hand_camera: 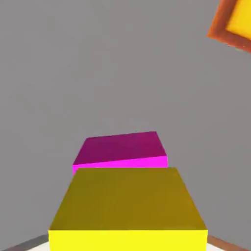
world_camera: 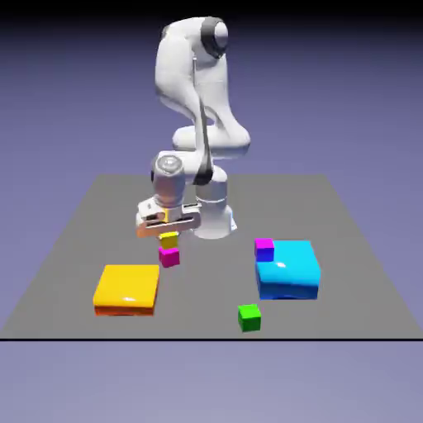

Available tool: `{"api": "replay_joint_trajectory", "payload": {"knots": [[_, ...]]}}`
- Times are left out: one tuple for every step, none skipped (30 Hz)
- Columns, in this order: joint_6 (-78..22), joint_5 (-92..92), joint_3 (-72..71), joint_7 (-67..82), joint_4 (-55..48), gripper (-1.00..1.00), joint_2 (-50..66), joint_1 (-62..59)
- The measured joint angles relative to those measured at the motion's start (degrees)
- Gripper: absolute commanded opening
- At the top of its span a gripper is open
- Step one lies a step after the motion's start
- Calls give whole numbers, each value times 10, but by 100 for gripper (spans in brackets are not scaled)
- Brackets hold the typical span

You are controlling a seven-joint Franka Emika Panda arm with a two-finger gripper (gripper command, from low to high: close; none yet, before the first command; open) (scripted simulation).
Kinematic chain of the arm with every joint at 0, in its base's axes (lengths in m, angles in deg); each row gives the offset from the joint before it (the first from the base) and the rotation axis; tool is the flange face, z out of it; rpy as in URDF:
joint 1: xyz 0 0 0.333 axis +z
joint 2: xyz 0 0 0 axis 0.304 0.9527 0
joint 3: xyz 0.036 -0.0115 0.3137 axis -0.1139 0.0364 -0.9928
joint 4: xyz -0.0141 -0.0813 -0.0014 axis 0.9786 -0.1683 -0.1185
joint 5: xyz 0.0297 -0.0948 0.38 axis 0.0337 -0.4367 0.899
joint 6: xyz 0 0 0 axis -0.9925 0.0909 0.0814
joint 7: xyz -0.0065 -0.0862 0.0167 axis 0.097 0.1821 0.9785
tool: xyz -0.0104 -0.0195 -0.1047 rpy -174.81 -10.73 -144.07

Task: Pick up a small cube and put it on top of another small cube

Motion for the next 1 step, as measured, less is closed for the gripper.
{"api": "replay_joint_trajectory", "payload": {"knots": [[0,0,0,0,0,100,0,0]]}}
